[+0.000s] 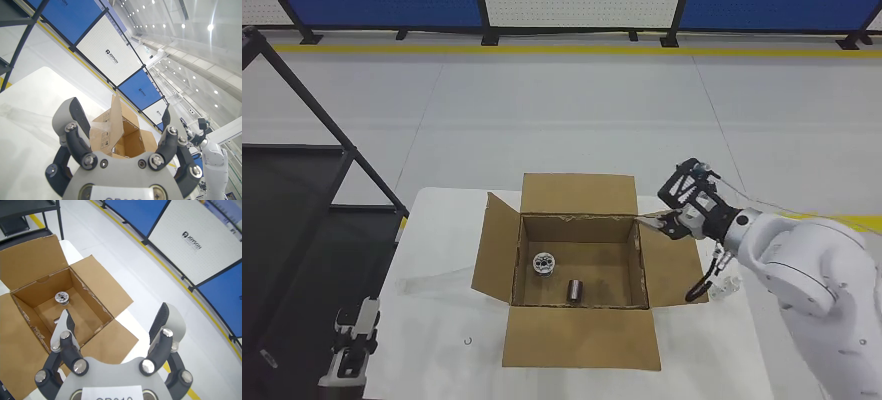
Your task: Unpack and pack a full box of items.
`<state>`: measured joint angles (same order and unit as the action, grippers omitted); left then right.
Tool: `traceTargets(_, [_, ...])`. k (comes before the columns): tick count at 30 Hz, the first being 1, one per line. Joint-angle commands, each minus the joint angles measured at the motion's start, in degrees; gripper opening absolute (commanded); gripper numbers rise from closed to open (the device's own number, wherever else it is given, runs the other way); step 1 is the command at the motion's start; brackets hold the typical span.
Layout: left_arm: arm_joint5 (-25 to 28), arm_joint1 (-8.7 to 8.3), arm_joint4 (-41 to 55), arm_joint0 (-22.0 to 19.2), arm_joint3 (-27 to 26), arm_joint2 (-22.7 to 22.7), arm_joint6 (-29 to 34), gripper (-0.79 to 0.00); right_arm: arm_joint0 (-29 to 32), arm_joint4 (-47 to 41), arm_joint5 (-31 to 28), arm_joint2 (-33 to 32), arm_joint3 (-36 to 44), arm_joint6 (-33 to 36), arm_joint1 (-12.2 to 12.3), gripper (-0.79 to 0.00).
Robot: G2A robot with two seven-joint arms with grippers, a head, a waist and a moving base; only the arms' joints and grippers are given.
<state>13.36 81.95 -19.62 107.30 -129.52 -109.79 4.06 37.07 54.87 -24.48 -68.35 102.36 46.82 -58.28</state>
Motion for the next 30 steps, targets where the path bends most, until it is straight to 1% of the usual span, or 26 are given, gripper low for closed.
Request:
traceTargets(1, [-0.3,-0.14,0.3,-0.9,0.6,-0.7,0.7,0.000,-3.8,-2.5,0.1,5.5,-4.9,-0.3,-1.1,0.000])
traceTargets(4, [-0.5,-0.33,0.9,-1.5,1.1,-1.8,1.7,0.000,-9.3,-5.7,0.7,12.7,-12.9,-0.3,-3.2,0.000])
traceTargets(6, [-0.5,-0.33,0.9,-1.5,1.1,-1.8,1.7,0.000,-12.4,-9.2,0.7,16.8,-18.6,-0.9,-4.8,0.000])
traceTargets(21, [-0.5,-0.33,0.9,-1.5,1.1,-1.8,1.7,0.000,-12.2,-9.1,0.8,16.8,-18.5,-1.2,-4.8,0.000])
traceTargets(23, [-0.5,-0.33,0.9,-1.5,1.1,-1.8,1.7,0.000,-11.8,-8.3,0.6,18.3,-18.7,-2.1,-5.2,0.000])
traceTargets(25, [-0.5,-0.36,0.6,-1.6,1.1,-1.9,1.8,0.000,-13.9,-8.7,-0.5,21.3,-21.0,-1.3,-6.2,0.000])
traceTargets(26, [-0.3,-0.43,0.0,-1.8,1.1,-1.9,2.1,0.000,-15.5,-9.7,-2.0,23.1,-22.7,-0.9,-7.0,0.000])
traceTargets(30, [0.6,-0.60,0.0,-1.7,1.3,-2.3,2.9,0.000,-22.4,-14.1,-7.1,31.5,-32.3,0.5,-11.2,0.000])
